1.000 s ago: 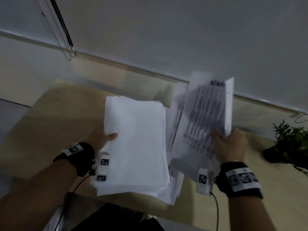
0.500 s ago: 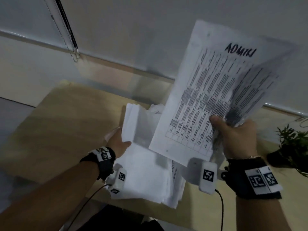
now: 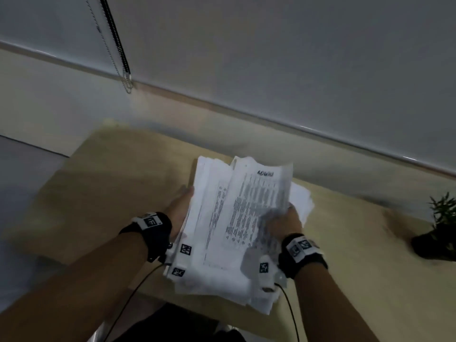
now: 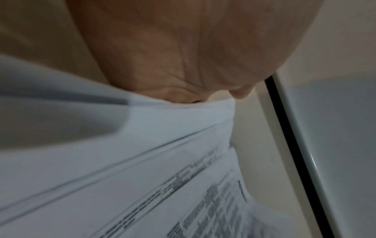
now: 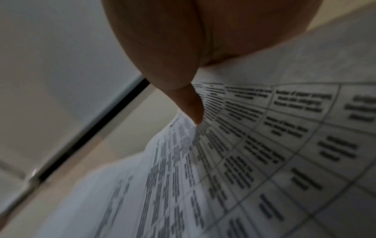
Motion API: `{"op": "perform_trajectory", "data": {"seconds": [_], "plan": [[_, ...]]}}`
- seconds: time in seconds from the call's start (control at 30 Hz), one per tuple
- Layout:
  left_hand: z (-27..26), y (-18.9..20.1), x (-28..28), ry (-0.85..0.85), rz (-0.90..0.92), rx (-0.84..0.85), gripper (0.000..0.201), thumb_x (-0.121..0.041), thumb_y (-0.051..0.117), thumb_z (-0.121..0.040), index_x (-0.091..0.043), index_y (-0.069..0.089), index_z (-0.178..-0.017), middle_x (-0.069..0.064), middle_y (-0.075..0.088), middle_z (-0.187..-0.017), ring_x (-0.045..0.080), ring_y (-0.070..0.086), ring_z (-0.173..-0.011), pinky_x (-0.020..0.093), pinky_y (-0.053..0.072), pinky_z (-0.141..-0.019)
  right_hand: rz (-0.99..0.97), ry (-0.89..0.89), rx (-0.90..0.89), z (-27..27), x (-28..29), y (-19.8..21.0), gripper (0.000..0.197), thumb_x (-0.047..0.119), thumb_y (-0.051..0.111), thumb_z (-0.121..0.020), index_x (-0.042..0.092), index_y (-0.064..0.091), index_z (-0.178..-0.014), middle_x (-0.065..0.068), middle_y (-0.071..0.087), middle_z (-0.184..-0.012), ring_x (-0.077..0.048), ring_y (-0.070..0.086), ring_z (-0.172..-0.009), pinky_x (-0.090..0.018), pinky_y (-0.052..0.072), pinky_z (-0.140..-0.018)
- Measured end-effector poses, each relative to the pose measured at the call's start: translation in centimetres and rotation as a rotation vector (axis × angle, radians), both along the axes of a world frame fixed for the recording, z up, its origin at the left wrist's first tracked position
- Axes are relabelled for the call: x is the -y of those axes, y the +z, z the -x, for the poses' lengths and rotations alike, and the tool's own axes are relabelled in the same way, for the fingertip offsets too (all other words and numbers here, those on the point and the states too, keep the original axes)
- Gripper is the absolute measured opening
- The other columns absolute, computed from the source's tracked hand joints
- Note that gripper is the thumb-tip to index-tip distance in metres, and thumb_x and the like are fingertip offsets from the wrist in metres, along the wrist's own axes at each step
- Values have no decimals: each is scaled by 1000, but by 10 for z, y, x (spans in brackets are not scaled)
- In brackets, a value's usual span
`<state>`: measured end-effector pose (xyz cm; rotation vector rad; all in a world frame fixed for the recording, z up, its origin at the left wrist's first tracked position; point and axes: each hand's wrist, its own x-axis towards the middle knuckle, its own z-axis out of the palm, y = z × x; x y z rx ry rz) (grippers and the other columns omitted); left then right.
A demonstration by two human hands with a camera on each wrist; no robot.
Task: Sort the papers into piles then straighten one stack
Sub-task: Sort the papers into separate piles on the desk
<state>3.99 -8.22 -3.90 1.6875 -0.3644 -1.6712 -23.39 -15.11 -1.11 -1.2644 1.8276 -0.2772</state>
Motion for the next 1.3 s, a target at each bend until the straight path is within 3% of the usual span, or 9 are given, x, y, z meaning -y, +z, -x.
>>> {"op": "perform_trajectory", "data": {"seconds": [0.1, 0.2, 0.5, 0.63, 0.8, 0.9, 1.03, 1.17, 1.3], "plan": [[16, -4, 11, -226, -1, 294, 97, -68, 61, -80, -17, 22, -154, 4, 33, -157, 29, 42, -138, 36, 36, -108, -72, 140, -163, -24, -5, -23, 66, 31, 47, -91, 12, 22, -149, -14, 46, -141, -36, 51, -123, -49, 47, -98], [32, 1, 15, -391, 54, 662, 74, -26, 62, -88, -11, 23, -149, 11, 52, -141, 31, 59, -115, 34, 52, -90, -66, 177, -195, -41, -23, -24, 58, 19, 40, -96, 7, 22, -150, -13, 27, -153, -39, 31, -137, -53, 33, -111], [6, 59, -10, -213, 500, 399, 56, -14, 67, -82, -19, 50, -136, -2, 63, -131, 20, 59, -121, 47, 44, -105, 145, -122, 416, 8, -23, 18, 100, 33, 84, -73, 17, 24, -152, -3, 46, -146, -15, 52, -124, -30, 47, -98], [3, 104, -2, -156, 634, 224, 53, -15, 64, -79, -18, 54, -131, 0, 66, -126, 19, 63, -117, 39, 51, -99, 388, -153, 705, 5, -10, 76, 33, 12, 80, -78, 1, 69, -107, -1, 77, -89, -16, 73, -80, -30, 57, -70], [19, 121, -7, -89, 743, 381, 49, -22, 61, -78, -12, 53, -125, -1, 67, -113, 13, 63, -106, 25, 51, -89, 682, -72, 726, 2, -27, 116, 10, -7, 74, -78, 0, 69, -73, 4, 73, -65, -8, 70, -63, -22, 55, -60], [32, 116, -20, -120, 787, 535, 50, -37, 59, -81, -19, 54, -128, 0, 66, -115, 10, 62, -105, 28, 52, -88, 776, -53, 657, 8, -37, 103, 14, -6, 77, -75, -7, 69, -87, -10, 74, -82, -20, 72, -78, -31, 55, -70], [45, 127, -17, -67, 876, 587, 60, 15, 56, -87, -44, 62, -74, 3, 74, -68, -29, 53, -70, -6, 36, -68, 775, -101, 678, 15, -40, 103, 26, -10, 77, -73, 6, 72, -93, 6, 77, -85, -10, 72, -82, -20, 56, -75], [45, 101, -12, -122, 811, 501, 37, -10, 65, -79, -38, 61, -103, -28, 71, -93, -15, 62, -94, 14, 49, -83, 628, -66, 624, 12, -47, 95, 20, -2, 81, -73, 10, 75, -87, 0, 78, -86, -18, 75, -80, -42, 62, -74], [50, 109, 0, -119, 804, 472, 37, -7, 80, -77, -34, 66, -98, -28, 73, -92, -7, 68, -91, 9, 50, -75, 691, -86, 706, 3, -41, 105, 28, -2, 81, -71, 12, 74, -94, -2, 78, -90, -19, 75, -84, -34, 62, -71]]}}
